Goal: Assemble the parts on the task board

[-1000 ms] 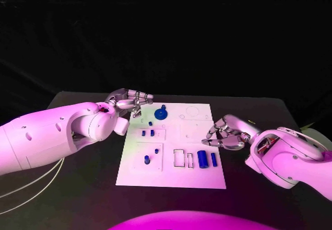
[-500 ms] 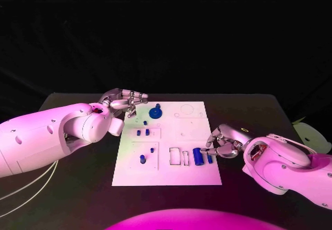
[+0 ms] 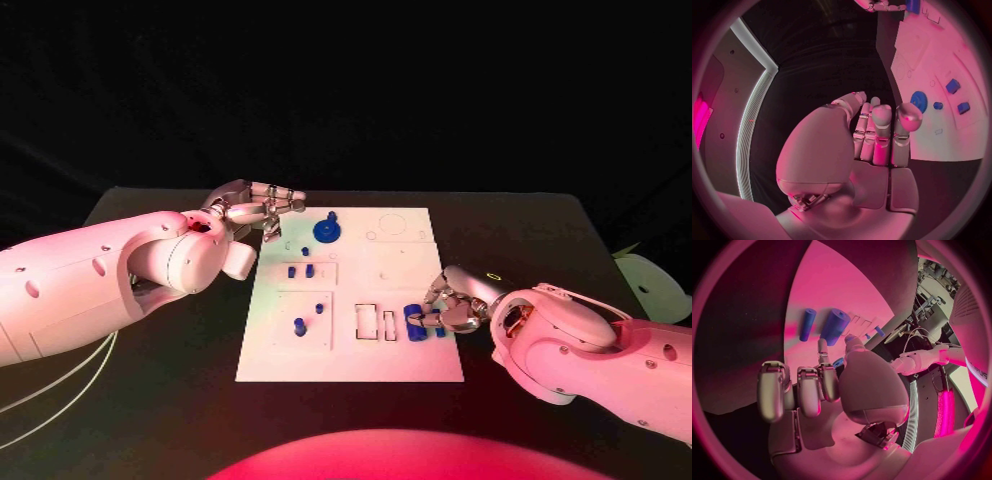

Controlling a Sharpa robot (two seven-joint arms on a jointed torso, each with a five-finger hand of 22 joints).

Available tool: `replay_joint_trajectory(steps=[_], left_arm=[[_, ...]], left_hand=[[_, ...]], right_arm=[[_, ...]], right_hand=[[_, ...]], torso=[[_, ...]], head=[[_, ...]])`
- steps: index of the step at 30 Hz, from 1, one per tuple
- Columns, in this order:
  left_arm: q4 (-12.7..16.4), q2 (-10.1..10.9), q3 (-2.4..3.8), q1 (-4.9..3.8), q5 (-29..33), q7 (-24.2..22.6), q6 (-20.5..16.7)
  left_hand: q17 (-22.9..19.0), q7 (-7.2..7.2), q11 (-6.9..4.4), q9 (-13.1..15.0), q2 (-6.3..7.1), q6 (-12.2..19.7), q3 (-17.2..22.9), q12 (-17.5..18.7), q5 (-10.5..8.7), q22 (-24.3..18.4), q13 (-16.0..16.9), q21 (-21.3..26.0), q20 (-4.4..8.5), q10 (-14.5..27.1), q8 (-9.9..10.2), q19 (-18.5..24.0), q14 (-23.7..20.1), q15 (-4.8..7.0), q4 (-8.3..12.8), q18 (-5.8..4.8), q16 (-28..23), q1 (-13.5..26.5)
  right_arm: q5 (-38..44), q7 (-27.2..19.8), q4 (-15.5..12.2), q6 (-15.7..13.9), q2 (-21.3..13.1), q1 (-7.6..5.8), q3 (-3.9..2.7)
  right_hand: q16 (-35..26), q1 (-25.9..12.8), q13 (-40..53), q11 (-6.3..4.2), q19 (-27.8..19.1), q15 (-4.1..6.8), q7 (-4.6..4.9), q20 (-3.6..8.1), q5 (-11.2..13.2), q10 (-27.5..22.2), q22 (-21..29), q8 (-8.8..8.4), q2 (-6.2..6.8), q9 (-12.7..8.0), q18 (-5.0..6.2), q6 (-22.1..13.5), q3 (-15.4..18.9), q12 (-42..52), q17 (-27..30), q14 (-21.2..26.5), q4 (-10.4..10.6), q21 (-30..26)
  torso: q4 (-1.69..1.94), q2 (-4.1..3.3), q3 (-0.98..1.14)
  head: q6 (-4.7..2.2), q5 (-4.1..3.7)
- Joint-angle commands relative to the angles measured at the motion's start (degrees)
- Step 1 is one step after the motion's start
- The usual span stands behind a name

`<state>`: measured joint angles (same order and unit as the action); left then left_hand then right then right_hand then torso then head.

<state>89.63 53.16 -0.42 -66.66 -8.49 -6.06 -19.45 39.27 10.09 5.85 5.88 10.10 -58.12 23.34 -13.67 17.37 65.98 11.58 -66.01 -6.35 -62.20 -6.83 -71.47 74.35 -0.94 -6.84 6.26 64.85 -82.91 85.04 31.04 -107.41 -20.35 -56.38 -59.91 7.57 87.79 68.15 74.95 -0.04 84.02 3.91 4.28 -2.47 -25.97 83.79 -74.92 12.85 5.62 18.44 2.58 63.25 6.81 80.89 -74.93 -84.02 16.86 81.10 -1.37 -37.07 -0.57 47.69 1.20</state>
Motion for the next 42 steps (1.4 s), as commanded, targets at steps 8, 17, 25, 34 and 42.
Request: replay_joint_trajectory(steps=[8,17,25,34,42], left_arm=[[0.39,0.19,0.03,-0.06,0.61,-0.62,0.8],[0.46,0.36,0.03,-0.06,0.72,-0.59,1.09],[0.48,0.42,0.03,-0.06,0.73,-0.57,1.16],[0.49,0.45,0.03,-0.06,0.74,-0.53,1.21],[0.43,0.41,0.03,-0.06,0.74,-0.57,1.23]], left_hand=[[-0.11,-0.11,0.1,-0.08,-0.61,0.42,-0.27,-0.71,0.33,-0.14,0.14,0.35,-0.2,0.84,-0.4,-0.19,0.0,-0.41,-1.09,0.5,0.27,1.26],[-0.11,-0.11,0.1,-0.09,-0.61,0.47,-0.32,-0.79,0.33,-0.23,0.16,0.45,-0.21,0.93,-0.41,-0.14,0.0,-0.42,-1.2,0.52,0.29,1.41],[-0.16,-0.13,0.09,-0.09,-0.58,0.5,-0.33,-0.83,0.33,-0.22,0.17,0.44,-0.21,0.98,-0.42,-0.15,-0.02,-0.42,-1.19,0.52,0.28,1.39],[-0.2,-0.15,0.07,-0.09,-0.56,0.51,-0.33,-0.87,0.34,-0.27,0.18,0.5,-0.21,1.02,-0.43,-0.12,-0.04,-0.41,-1.15,0.54,0.26,1.34],[-0.2,-0.17,0.06,-0.09,-0.55,0.52,-0.31,-0.92,0.35,-0.27,0.19,0.51,-0.21,1.06,-0.44,-0.11,-0.04,-0.4,-1.1,0.54,0.27,1.26]], right_arm=[[1.29,0.98,1.82,3.09,1.82,0.57,0.05],[4.24,2.12,2.6,6.24,3.19,1.34,0.2],[5.21,2.59,2.45,6.55,3.85,1.96,0.29],[5.84,3.57,2.36,4.43,3.88,2.16,0.3],[-0.65,5.2,0.17,-2.03,2.58,2.02,0.18]], right_hand=[[0.0,-4.16,4.51,-0.09,2.21,-0.23,-0.16,-0.23,3.62,0.49,-12.46,0.49,0.41,1.1,-0.6,-0.3,2.37,-0.58,-10.38,-4.95,0.04,-0.79],[0.04,-3.96,4.59,-0.26,2.23,-0.12,-0.39,-0.18,4.79,0.47,-12.48,0.93,0.88,1.71,-0.61,0.27,2.5,-0.7,-10.49,-4.97,-0.01,-0.73],[0.16,-2.63,4.83,-0.55,2.31,0.12,-0.73,0.01,4.6,0.58,-12.53,1.47,0.65,2.48,-0.64,0.85,2.13,-0.7,-10.76,-5.02,-0.08,-0.56],[0.27,0.03,5.23,-0.78,2.46,0.34,-0.94,0.25,0.36,0.77,-12.62,1.74,-0.62,3.48,-0.71,0.8,1.52,-0.72,-11.0,-5.08,-0.31,-0.26],[0.25,3.25,5.05,-1.03,2.38,0.57,-1.16,0.47,-9.75,0.62,-12.55,1.73,-2.38,4.25,-0.66,0.67,0.52,-1.4,-10.99,-5.07,-0.41,-0.52]], torso=[[0.42,0.07,-0.04],[0.74,0.14,-0.05],[0.91,0.18,-0.06],[1.14,0.2,-0.09],[1.2,0.31,-0.07]], head=[[0.37,-0.53],[0.53,-0.81],[0.58,-0.92],[0.57,-1.13],[0.46,-1.23]])
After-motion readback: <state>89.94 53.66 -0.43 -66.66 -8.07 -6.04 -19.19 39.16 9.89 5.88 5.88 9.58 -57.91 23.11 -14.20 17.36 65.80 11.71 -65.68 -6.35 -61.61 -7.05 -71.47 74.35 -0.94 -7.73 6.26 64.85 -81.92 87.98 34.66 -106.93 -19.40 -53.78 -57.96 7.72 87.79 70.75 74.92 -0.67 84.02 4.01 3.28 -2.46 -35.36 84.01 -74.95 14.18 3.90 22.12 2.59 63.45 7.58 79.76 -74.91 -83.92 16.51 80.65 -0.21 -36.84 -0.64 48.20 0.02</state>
